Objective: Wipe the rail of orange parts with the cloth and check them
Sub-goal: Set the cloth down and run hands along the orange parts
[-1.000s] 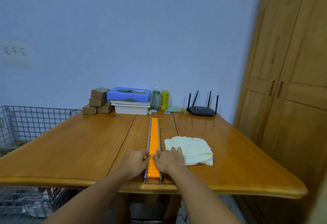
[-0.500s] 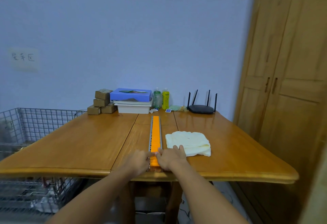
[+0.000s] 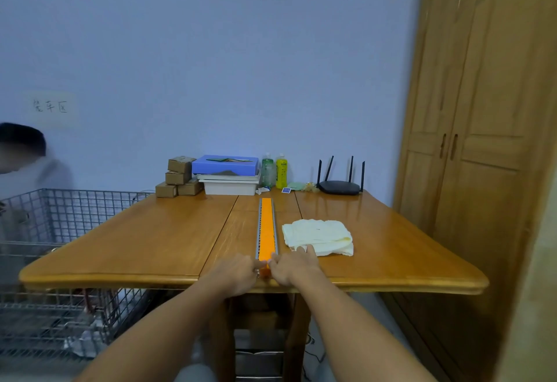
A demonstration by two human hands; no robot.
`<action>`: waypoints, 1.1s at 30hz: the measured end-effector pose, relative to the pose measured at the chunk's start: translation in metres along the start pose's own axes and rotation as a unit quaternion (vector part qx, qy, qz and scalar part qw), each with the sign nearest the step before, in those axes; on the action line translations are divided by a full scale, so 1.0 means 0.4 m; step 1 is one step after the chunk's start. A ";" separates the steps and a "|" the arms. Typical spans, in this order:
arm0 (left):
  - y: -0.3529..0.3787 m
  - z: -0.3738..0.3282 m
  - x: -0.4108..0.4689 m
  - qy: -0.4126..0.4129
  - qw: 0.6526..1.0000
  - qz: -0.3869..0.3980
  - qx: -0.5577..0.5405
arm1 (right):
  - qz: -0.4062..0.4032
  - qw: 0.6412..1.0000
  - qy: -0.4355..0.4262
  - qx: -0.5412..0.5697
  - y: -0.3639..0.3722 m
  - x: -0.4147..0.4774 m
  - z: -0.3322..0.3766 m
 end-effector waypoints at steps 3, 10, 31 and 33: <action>0.013 -0.006 -0.031 0.011 0.999 0.025 0.033 | 0.001 1.000 -0.009 -0.015 -0.002 -0.025 0.006; 0.004 0.007 -0.072 0.029 0.998 -0.026 0.042 | -0.015 1.000 -0.020 0.002 -0.011 -0.074 -0.004; -0.062 0.070 0.053 0.006 0.998 -0.065 0.004 | -0.130 0.991 0.000 -0.017 -0.076 0.082 -0.127; -0.064 0.078 0.081 0.003 0.998 -0.066 -0.003 | -0.133 0.991 0.008 -0.017 -0.076 0.115 -0.142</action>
Point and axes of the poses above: each hand's wrist, its own x-axis towards the middle knuckle, its own y-axis out of the palm, z = x × y, the point moved 8 cm from there along x, towards the middle knuckle, and after that the axes turned 1 degree about -z, right-handed, at the moved point
